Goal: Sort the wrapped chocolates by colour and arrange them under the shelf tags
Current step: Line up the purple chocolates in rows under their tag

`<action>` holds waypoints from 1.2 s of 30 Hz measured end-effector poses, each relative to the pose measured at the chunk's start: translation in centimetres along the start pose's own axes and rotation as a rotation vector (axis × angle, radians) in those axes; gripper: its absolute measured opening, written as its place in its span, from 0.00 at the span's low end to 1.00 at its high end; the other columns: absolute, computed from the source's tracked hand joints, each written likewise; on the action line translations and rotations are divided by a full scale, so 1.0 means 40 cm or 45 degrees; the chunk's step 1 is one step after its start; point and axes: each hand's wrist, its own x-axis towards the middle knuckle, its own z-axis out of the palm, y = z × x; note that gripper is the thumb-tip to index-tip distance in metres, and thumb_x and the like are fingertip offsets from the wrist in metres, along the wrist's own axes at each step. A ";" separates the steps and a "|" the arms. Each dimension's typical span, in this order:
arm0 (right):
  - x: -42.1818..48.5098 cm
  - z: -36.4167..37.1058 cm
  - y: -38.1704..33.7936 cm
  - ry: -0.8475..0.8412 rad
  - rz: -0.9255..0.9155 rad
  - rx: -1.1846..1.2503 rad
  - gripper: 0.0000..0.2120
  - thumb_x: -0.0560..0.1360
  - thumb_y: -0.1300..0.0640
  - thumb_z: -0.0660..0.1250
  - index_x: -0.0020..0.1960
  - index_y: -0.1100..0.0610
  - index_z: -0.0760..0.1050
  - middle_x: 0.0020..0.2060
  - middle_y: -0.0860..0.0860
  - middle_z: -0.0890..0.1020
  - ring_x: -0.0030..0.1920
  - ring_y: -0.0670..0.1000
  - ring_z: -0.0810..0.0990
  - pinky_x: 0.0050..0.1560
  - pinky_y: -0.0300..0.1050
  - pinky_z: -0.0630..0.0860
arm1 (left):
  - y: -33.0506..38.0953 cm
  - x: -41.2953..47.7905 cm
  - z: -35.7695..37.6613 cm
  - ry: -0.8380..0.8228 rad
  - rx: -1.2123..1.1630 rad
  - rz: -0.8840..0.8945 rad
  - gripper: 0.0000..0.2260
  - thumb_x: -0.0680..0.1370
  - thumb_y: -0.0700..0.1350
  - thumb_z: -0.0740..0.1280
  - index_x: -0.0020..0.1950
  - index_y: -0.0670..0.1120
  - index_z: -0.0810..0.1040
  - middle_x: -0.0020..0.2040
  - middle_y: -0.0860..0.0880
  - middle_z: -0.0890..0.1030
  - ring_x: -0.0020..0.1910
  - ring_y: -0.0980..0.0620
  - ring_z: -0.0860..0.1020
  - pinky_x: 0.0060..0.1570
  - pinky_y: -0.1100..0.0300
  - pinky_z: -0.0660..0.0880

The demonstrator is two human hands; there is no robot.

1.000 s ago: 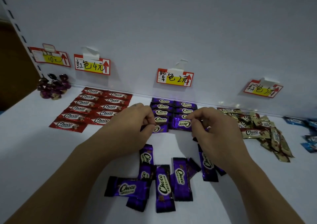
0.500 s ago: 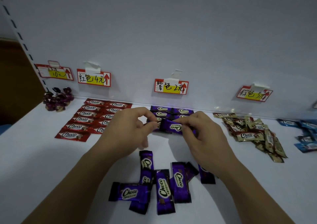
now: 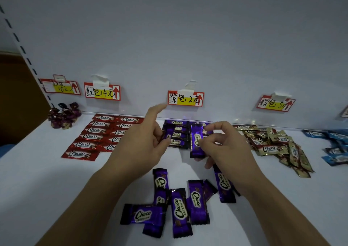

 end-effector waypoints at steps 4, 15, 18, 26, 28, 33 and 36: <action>0.001 -0.009 -0.002 -0.002 -0.035 -0.191 0.19 0.76 0.66 0.63 0.58 0.44 0.76 0.31 0.52 0.75 0.25 0.48 0.76 0.27 0.39 0.75 | 0.012 -0.006 0.004 -0.030 0.175 0.127 0.08 0.73 0.48 0.73 0.47 0.57 0.74 0.37 0.59 0.76 0.38 0.59 0.75 0.38 0.59 0.74; 0.011 -0.031 0.014 0.004 -0.122 -0.460 0.13 0.74 0.60 0.68 0.54 0.46 0.72 0.34 0.45 0.82 0.33 0.39 0.78 0.35 0.32 0.70 | 0.012 0.001 0.004 -0.425 0.350 0.048 0.08 0.72 0.56 0.72 0.49 0.59 0.81 0.48 0.62 0.72 0.48 0.61 0.71 0.49 0.61 0.71; 0.006 -0.039 0.007 0.021 -0.245 -0.681 0.14 0.75 0.59 0.69 0.58 0.44 0.76 0.37 0.41 0.80 0.39 0.38 0.78 0.39 0.25 0.69 | 0.005 0.003 -0.009 -0.449 0.374 0.033 0.10 0.72 0.55 0.72 0.53 0.61 0.80 0.46 0.64 0.70 0.47 0.62 0.69 0.46 0.64 0.67; -0.002 -0.040 0.006 -0.359 -0.287 -1.070 0.06 0.72 0.51 0.73 0.49 0.43 0.83 0.41 0.37 0.74 0.41 0.38 0.73 0.40 0.30 0.66 | -0.007 0.003 -0.013 -0.420 0.352 0.018 0.07 0.74 0.52 0.71 0.51 0.60 0.80 0.45 0.64 0.72 0.48 0.62 0.72 0.48 0.63 0.71; 0.004 -0.052 0.005 -0.302 -0.295 -1.057 0.07 0.73 0.52 0.72 0.50 0.43 0.82 0.42 0.37 0.73 0.42 0.38 0.72 0.40 0.28 0.65 | -0.009 0.005 -0.010 -0.443 0.370 0.022 0.05 0.75 0.52 0.70 0.50 0.60 0.81 0.44 0.65 0.72 0.47 0.62 0.72 0.46 0.65 0.70; 0.017 -0.075 0.010 -0.224 -0.268 -1.143 0.05 0.74 0.50 0.70 0.50 0.42 0.81 0.44 0.39 0.75 0.41 0.36 0.71 0.39 0.27 0.64 | -0.016 0.005 -0.011 -0.400 0.347 0.010 0.05 0.75 0.53 0.70 0.49 0.58 0.82 0.45 0.62 0.75 0.46 0.61 0.74 0.47 0.60 0.74; 0.018 -0.056 0.020 -0.311 -0.244 -1.151 0.06 0.74 0.50 0.71 0.50 0.41 0.81 0.45 0.39 0.75 0.43 0.38 0.71 0.39 0.27 0.64 | -0.010 0.004 -0.002 -0.400 0.290 0.040 0.04 0.74 0.53 0.70 0.48 0.58 0.83 0.44 0.62 0.75 0.47 0.60 0.75 0.48 0.60 0.74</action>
